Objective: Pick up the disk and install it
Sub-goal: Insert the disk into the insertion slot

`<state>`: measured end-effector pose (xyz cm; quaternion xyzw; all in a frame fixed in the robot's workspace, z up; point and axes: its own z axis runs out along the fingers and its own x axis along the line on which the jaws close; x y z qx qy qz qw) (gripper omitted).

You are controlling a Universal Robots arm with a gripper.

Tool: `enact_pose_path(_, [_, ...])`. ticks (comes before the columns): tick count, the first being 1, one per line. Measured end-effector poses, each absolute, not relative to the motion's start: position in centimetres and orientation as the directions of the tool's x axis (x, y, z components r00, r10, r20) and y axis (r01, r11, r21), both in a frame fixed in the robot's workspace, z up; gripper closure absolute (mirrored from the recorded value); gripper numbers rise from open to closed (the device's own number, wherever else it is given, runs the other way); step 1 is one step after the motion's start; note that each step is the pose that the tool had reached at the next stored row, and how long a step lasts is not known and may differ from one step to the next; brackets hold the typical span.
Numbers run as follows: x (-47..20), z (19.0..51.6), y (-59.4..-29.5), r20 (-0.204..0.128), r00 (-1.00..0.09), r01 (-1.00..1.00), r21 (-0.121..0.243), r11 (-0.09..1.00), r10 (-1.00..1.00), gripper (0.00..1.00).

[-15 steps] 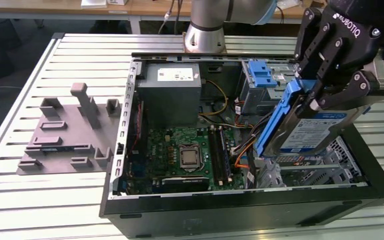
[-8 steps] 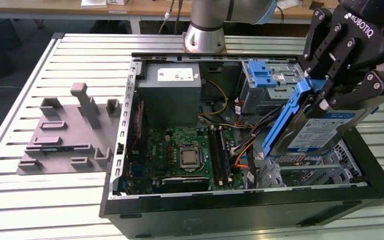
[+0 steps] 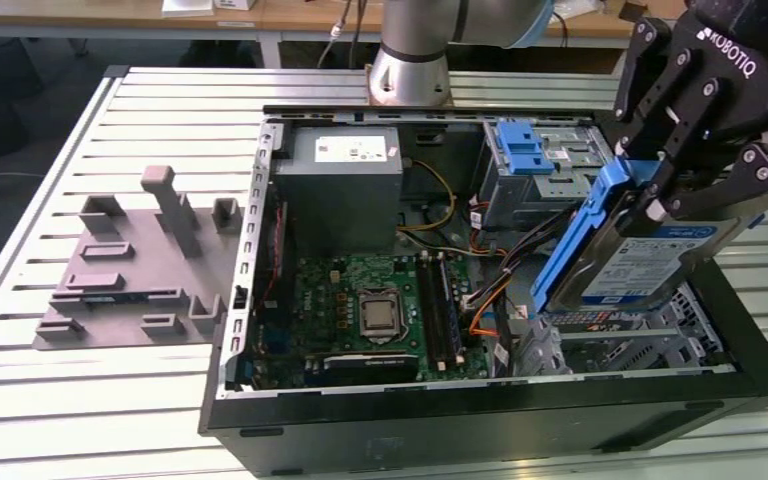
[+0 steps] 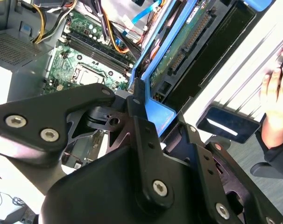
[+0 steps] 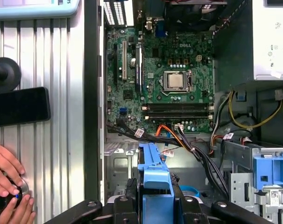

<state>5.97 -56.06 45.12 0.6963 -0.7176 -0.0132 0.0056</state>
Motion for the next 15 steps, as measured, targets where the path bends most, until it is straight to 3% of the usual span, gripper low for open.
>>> enact_pose_path(15, [7.3, 44.5, -56.1, -0.010, -0.030, -0.999, 0.027, 0.030, -0.999, 0.64])
